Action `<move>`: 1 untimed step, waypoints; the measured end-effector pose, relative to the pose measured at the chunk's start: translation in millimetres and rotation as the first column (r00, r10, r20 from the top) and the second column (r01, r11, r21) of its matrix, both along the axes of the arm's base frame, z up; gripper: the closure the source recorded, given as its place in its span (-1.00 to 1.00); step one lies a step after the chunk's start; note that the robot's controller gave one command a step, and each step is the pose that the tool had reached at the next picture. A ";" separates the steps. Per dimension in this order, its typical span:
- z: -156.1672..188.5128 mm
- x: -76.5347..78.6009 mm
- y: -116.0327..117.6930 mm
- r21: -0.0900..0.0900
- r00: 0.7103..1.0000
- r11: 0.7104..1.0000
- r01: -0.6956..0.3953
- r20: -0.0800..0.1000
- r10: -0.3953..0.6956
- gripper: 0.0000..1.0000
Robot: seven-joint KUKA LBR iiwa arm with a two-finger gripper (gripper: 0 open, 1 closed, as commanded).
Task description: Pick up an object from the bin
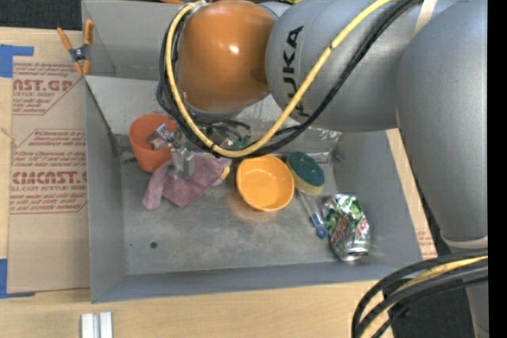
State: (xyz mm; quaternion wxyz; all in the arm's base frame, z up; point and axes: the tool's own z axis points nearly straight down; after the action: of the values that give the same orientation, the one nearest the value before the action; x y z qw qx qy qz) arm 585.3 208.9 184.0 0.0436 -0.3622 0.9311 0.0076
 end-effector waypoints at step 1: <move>39.0 3.4 -1.4 0.002 1.000 1.000 -0.005 0.006 0.005 1.00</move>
Offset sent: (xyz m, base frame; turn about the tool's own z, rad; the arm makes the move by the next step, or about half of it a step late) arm -0.0432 -0.0330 -0.0308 -0.0283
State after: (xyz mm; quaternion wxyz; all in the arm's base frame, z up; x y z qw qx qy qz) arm 588.7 207.6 223.0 0.0468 -0.3647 0.9299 0.0074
